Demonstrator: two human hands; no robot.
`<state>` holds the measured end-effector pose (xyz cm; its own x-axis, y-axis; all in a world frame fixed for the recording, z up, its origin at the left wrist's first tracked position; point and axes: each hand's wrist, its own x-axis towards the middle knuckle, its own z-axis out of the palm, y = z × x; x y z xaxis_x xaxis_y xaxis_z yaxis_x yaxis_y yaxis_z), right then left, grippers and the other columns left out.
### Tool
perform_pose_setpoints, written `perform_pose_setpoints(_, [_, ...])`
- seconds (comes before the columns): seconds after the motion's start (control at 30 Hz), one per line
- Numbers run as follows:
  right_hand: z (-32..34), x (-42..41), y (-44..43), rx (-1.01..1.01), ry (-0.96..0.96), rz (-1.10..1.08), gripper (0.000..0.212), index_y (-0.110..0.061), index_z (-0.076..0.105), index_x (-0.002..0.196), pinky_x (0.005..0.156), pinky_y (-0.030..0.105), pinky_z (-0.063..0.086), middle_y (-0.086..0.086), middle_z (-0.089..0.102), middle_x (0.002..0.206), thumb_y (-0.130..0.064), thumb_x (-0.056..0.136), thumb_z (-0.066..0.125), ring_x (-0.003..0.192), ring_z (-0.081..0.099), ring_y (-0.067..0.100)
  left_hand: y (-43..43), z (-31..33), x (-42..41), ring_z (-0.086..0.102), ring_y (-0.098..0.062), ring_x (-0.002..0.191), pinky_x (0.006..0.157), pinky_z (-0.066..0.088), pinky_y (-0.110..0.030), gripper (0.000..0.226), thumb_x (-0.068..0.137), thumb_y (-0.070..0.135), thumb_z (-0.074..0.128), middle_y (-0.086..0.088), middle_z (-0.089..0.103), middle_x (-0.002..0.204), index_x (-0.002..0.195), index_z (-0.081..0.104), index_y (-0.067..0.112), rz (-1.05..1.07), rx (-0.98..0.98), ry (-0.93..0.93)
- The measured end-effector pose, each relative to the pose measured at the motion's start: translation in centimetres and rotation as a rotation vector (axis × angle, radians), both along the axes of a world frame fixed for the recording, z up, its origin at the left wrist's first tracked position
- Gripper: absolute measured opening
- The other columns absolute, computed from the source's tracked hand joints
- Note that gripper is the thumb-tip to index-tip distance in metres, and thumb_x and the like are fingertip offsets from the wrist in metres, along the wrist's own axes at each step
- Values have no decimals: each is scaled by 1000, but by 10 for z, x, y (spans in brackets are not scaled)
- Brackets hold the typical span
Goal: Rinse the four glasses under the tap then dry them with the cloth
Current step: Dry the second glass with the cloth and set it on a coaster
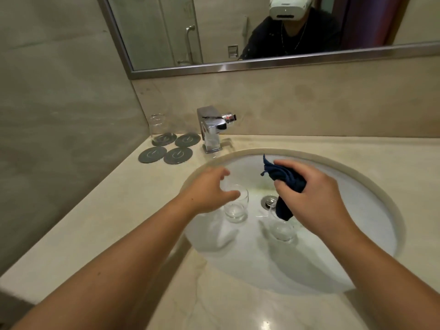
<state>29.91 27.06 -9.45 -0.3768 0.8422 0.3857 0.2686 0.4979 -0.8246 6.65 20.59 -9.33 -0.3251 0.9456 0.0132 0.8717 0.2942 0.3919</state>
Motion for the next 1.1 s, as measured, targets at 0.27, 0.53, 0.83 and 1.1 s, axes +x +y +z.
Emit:
perform_pose_setpoints(0.27, [-13,-4,9,-150,37,15,39,-38,75,122,75,1,44,-23,74,100,-16,90,72,92,66,-8,44,-35,-6,44,-34,149,118,43,-45,117,82,60,86,-10,31,170,169,18,21,55,-388,34])
perform_pose_setpoints(0.53, [-14,-8,10,-213,75,32,39,-38,75,123,83,14,54,-25,73,97,-17,91,72,92,70,-1,60,-49,-6,59,-27,130,108,51,-43,102,79,56,90,-3,56,153,157,34,20,92,-433,-65])
perform_pose_setpoints(0.83, [-11,-7,13,-405,205,43,32,-37,75,118,47,20,49,-12,76,96,-17,93,69,70,68,6,28,-14,11,65,-18,112,94,51,-37,79,75,45,95,0,68,126,139,50,31,259,-44,-552])
perform_pose_setpoints(1.1, [-8,-6,10,-540,301,122,28,-35,79,106,56,35,51,15,77,95,-13,95,66,72,70,34,-13,12,41,73,-26,112,85,66,-56,53,89,27,86,-7,67,129,134,62,37,256,212,-1002])
